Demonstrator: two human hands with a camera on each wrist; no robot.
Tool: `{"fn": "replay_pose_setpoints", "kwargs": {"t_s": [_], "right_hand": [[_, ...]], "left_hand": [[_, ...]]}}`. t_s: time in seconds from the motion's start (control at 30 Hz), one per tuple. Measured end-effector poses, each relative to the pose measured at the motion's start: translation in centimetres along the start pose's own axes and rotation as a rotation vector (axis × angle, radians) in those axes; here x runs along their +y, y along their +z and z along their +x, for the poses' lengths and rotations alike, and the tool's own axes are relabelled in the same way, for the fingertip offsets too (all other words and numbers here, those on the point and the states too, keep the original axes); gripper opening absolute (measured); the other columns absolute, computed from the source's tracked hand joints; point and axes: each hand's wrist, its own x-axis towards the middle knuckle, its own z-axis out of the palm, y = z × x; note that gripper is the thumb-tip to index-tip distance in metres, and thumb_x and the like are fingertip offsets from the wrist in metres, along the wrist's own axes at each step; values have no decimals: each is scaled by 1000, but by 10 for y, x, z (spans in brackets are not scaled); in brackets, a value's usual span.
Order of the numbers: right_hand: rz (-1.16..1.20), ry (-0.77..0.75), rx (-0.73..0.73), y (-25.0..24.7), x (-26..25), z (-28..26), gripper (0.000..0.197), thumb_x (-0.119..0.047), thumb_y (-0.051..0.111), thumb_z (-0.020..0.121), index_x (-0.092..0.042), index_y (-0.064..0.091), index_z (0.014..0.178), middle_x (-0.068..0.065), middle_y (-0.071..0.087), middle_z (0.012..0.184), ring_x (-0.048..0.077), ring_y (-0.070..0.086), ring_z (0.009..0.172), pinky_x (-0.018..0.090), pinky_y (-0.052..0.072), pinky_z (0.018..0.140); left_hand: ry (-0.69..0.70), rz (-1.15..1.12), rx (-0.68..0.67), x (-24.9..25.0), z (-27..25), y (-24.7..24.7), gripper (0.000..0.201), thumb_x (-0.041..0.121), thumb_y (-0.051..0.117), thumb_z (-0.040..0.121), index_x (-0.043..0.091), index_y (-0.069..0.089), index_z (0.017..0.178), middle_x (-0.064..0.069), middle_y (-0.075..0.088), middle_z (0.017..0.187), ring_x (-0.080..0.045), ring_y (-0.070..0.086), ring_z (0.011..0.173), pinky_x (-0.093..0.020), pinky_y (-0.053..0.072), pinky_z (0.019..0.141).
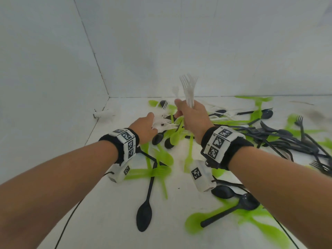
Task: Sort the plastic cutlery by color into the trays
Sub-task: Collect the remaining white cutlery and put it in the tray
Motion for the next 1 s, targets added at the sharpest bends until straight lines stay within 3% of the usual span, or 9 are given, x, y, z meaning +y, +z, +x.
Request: {"fn": "replay_pose_setpoints", "kwargs": {"t_s": [0.07,0.17,0.27,0.37,0.6,0.7,0.77,0.87,1.0], "right_hand": [[-110,8,23,-7,9,-1,13,-28,57,98,-17,54,105,4,60,82,16,51,63,29,42,50],[-165,113,-2,-21,23,0,41,-22,53,99,-21,37,137,7,62,100,18,57,72,25,46,49],[-280,92,45,-32,31,3,26,-20,51,95,-8,59,117,5,63,89,23,56,75,35,47,65],[-234,92,130,-35,35,2,19,-23,51,96,-13,66,103,3,64,85,22,58,75,38,49,73],[-63,81,270,-40,42,-1,34,-40,46,102,-20,45,74,-4,42,68,20,40,67,40,37,66],[34,86,276,-40,39,-6,35,-39,46,103,-13,55,81,-3,41,66,19,38,65,39,36,65],[74,88,239,-38,36,-13,23,-33,49,103,-22,65,90,-12,42,59,12,38,58,36,35,62],[125,69,181,-31,30,-29,21,-27,51,103,-25,68,116,-12,47,66,9,41,60,29,39,61],[188,37,96,-27,36,-48,27,-26,51,103,-26,67,126,-16,67,107,1,63,99,26,50,91]], "left_hand": [[22,13,-9,1,4,5,31,30,58,98,11,38,113,-13,62,98,-33,61,87,-38,48,73],[68,33,-4,3,8,5,35,34,62,96,13,42,115,-11,64,98,-32,61,85,-39,50,74],[86,35,-14,3,9,2,35,34,65,95,15,43,114,-9,64,98,-30,61,84,-39,50,74],[97,8,-2,4,5,-1,31,31,63,95,15,42,112,-9,63,94,-31,62,84,-41,51,75],[87,-142,130,12,-18,-13,19,23,47,104,11,33,107,-5,52,76,-22,50,62,-32,36,52],[50,-358,189,24,-26,-15,19,23,50,103,10,37,107,0,51,82,-14,48,67,-29,37,56],[3,-581,208,37,-24,-13,18,22,54,101,13,43,112,5,54,93,-9,53,79,-26,41,65],[-91,-941,179,65,-16,-2,32,24,63,89,10,53,116,-5,64,97,-21,60,81,-31,47,65],[-118,-1219,109,107,-12,25,35,17,66,83,9,64,118,-15,73,106,-31,72,98,-43,60,74]]}}
